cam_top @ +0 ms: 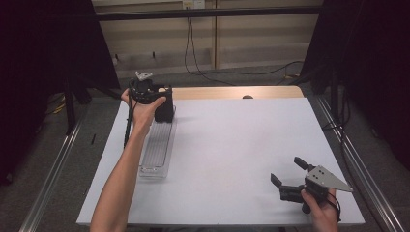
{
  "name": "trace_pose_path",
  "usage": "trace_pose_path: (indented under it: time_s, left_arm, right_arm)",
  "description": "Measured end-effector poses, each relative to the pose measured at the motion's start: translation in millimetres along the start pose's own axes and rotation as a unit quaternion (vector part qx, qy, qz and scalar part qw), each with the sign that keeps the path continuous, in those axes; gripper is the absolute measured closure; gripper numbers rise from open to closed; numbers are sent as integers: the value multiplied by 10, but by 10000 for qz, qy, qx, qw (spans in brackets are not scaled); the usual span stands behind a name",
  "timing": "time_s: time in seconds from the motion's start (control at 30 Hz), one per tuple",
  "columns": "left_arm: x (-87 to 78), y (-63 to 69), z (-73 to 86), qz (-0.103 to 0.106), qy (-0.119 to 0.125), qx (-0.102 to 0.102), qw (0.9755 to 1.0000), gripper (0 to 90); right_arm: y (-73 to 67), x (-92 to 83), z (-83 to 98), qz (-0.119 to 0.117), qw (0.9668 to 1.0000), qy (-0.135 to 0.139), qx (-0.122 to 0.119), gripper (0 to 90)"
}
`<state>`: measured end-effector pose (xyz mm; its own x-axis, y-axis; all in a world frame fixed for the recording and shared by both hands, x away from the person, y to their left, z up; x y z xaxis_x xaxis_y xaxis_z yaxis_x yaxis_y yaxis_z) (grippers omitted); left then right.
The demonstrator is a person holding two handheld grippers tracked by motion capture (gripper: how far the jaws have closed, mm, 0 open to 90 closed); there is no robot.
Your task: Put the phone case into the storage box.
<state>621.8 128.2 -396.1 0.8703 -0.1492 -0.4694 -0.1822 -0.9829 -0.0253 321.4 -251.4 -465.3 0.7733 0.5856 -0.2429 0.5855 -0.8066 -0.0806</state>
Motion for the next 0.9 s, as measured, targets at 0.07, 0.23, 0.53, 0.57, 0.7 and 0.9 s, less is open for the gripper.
trace_pose_path:
  time_s: [0.07, 0.23, 0.53, 0.57, 0.7, 0.9]
  left_arm:
    - [-11, -3, -16, 14, 35, -12, 10000, 37]
    - [-43, -34, -64, 32, 180, 4, 9998, 30]
    - [-96, -65, -135, 105, 401, -44, 9991, 24]
    - [-104, -66, -144, 123, 418, -32, 9990, 24]
    - [-160, -64, -201, 294, 559, -157, 9979, 24]
    - [-216, -102, -219, 392, 558, -154, 9976, 29]
  right_arm:
    - [1, 1, 0, 2, 10000, 0, -4, 0]
    - [-1, -2, -2, -1, 10000, 5, -2, 0]
    - [7, -7, -5, 20, 10000, 15, -16, 0]
    - [6, -7, -8, 26, 10000, 26, 9, 0]
    - [6, -9, -6, 23, 10000, 19, 2, 0]
    - [5, -11, -6, 18, 10000, 16, -14, 0]
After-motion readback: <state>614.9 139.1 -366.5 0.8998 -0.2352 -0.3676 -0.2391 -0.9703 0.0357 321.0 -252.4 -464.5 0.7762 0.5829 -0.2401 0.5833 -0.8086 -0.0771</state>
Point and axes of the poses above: each handheld gripper's, and its own axes: x roughly forward along the jaws, z roughly out of its underside, y roughly to its right, the point moved 9 cm from there along x, roughly forward along the jaws, and after that the axes turned 10 degrees about -z, right-handed, at the moved point
